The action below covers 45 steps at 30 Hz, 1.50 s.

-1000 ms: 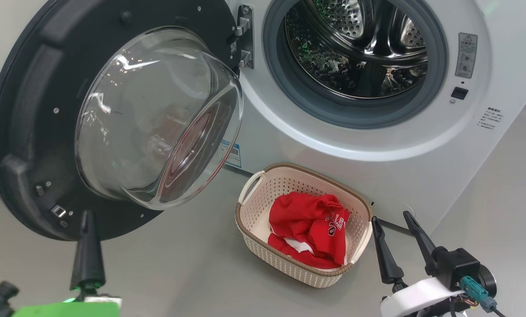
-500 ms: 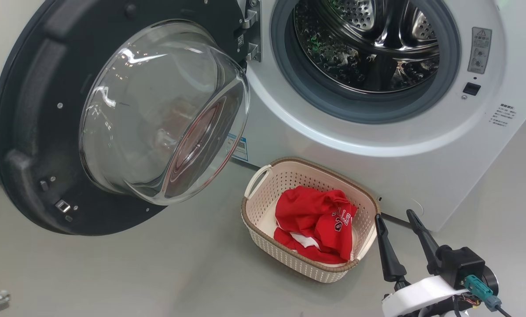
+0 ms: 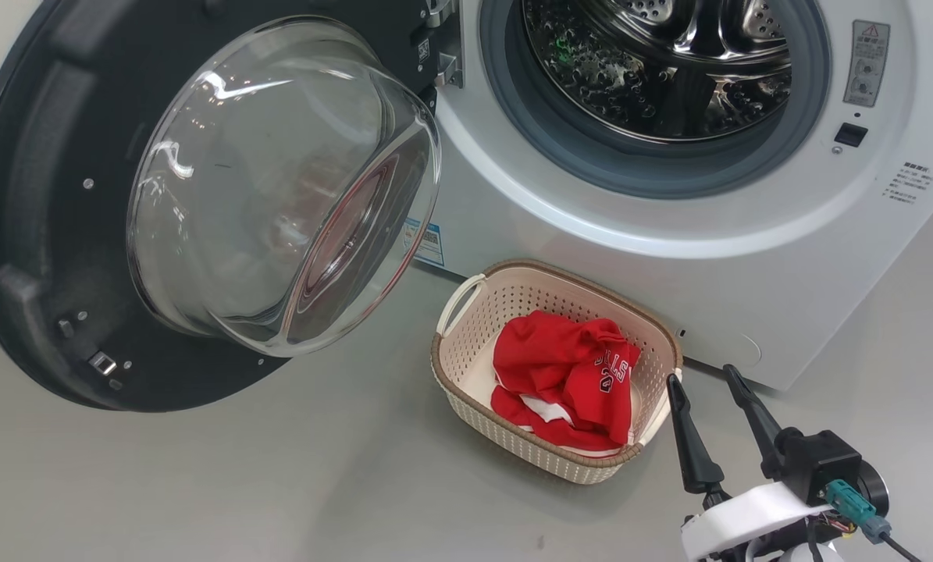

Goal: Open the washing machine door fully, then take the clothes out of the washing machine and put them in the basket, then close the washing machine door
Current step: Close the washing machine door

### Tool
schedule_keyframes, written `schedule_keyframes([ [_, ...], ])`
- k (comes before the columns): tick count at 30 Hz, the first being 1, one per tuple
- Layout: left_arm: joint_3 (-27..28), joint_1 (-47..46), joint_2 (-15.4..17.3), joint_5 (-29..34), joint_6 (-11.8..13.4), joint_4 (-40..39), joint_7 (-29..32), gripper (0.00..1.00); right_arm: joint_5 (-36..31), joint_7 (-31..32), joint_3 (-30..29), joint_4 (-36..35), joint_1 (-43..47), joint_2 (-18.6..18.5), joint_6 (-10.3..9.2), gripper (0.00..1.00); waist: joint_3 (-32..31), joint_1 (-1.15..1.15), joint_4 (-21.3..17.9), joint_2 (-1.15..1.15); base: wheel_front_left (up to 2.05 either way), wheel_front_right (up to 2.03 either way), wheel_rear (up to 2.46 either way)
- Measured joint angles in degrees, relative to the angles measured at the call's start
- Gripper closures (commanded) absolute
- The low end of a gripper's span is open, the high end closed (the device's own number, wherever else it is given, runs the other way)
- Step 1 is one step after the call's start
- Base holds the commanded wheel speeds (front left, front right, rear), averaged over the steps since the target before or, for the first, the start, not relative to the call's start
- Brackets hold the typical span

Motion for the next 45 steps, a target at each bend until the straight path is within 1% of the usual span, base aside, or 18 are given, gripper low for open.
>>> schedule_keyframes([
  [3,-0.4,-0.6,2.1,-1.7,1.4,3.6,2.9,1.0,-0.1,0.5,0.2,0.0,-0.5,-0.1,0.22,0.0,0.4,0.0,-0.3,0.0,0.0,0.0,0.0],
  [10,-1.6,-1.9,4.6,-3.8,1.8,8.9,8.7,1.0,-0.7,1.5,0.6,-0.6,-1.1,-0.6,0.42,0.0,1.8,0.0,-1.7,0.0,0.0,0.0,0.0],
  [14,-2.3,-3.2,4.9,-5.9,1.9,11.1,11.3,1.0,-1.1,1.8,0.5,-1.4,-2.2,-1.2,0.42,0.0,3.0,0.0,-2.5,0.0,0.0,0.0,0.0],
  [21,-3.3,-6.0,4.9,-6.4,1.9,14.1,13.8,1.0,-1.2,2.2,0.3,-1.8,-3.1,-2.0,0.58,0.0,4.8,0.0,-3.8,0.0,0.0,0.0,0.0],
  [32,-4.6,-7.8,5.0,-7.2,0.3,18.0,17.6,1.0,-1.2,2.4,-0.4,-2.2,-3.2,-2.4,0.57,0.0,6.0,0.0,-4.5,0.0,0.0,0.0,0.0],
  [34,-4.8,-8.0,5.1,-8.7,-0.3,18.6,18.8,1.0,-1.2,2.4,-0.4,-2.2,-3.3,-2.4,0.57,0.0,6.1,0.0,-4.4,0.0,0.0,0.0,0.0],
  [45,-6.5,-8.0,5.5,-10.4,-3.3,19.0,25.1,1.0,-1.2,2.4,-0.4,-2.4,-4.0,-2.4,0.57,0.0,6.3,0.0,-4.2,0.0,0.0,0.0,0.0],
])
